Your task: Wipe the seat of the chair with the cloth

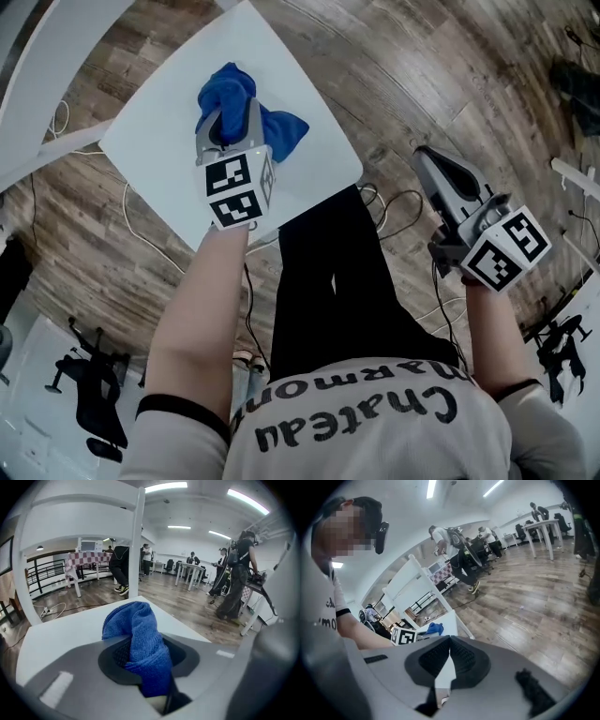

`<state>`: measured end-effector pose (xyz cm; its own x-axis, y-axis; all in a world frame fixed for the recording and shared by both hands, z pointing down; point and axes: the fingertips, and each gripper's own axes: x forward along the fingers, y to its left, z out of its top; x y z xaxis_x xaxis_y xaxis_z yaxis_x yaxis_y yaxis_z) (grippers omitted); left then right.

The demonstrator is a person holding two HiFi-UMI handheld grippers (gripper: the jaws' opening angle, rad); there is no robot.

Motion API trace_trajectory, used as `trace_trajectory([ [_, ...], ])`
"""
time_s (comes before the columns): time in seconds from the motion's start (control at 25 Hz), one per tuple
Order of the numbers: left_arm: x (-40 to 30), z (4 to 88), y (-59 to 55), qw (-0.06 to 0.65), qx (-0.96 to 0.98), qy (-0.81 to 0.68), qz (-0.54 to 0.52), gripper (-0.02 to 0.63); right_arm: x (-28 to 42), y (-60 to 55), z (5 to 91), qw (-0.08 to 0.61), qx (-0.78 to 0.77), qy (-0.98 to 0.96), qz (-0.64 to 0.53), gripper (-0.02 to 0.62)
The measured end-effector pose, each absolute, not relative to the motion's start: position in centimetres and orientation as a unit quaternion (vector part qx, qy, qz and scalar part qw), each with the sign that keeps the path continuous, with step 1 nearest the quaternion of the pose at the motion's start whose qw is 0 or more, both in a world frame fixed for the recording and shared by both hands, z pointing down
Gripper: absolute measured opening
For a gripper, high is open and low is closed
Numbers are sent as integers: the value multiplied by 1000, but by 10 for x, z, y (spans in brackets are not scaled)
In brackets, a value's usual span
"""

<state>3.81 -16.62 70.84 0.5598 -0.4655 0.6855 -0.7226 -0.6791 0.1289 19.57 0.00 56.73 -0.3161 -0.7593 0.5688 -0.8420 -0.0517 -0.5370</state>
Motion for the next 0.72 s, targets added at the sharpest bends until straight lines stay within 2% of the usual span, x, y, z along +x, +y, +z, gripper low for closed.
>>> trace_trajectory([
  [0.28, 82, 711, -180, 180, 855, -358, 328, 112, 249, 35, 592, -6, 623, -651, 433, 15],
  [0.44, 132, 754, -180, 185, 861, -343, 327, 113, 288, 74, 632, -38, 675, -590, 441, 15],
  [0.6, 129, 828, -180, 198, 871, -333, 303, 112, 267, 90, 696, -26, 704, -566, 428, 15],
  [0.72, 138, 838, -179, 182, 881, -317, 300, 110, 261, 94, 707, -27, 714, -556, 425, 15],
])
